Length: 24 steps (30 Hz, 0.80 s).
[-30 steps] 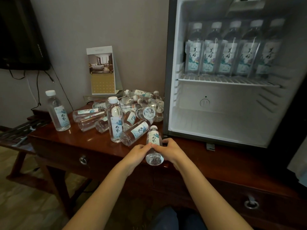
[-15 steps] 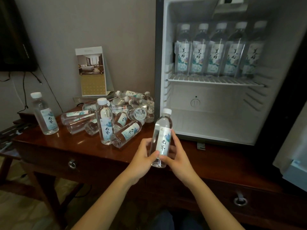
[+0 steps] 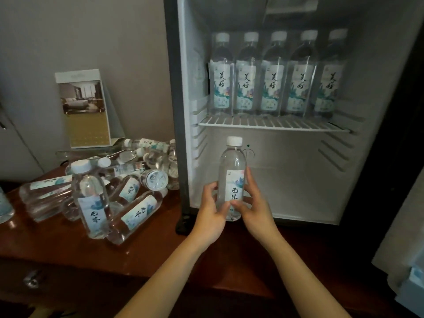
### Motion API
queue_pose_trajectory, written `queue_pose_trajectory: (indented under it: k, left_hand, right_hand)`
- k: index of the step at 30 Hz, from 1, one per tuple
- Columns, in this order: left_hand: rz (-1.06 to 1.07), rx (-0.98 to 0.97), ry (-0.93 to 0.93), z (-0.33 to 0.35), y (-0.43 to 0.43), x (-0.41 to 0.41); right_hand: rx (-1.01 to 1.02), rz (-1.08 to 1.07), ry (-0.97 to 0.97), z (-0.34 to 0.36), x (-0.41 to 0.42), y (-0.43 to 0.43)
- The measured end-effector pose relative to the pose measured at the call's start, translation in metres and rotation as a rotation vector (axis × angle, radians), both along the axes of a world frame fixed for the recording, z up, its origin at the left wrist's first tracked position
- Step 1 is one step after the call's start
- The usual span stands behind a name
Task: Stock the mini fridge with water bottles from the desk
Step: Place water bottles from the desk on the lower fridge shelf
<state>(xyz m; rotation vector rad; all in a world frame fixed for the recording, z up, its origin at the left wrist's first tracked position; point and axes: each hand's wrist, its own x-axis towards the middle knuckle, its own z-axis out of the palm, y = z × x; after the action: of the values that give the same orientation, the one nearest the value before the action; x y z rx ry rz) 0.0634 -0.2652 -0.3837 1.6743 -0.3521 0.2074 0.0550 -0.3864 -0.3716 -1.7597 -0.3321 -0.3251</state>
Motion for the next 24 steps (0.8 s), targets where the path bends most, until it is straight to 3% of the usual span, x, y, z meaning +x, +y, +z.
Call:
queue_pose_trajectory:
  k: [8,24]
  left_hand:
    - [0.071,0.110,-0.058,0.004,-0.017,0.057]
    - [0.465,0.240,0.003,0.012,-0.029,0.124]
  right_hand:
    - [-0.033,-0.052,0.002,0.006,0.060,-0.012]
    - [-0.158,-0.173,0.137,0.012,0.158,0.000]
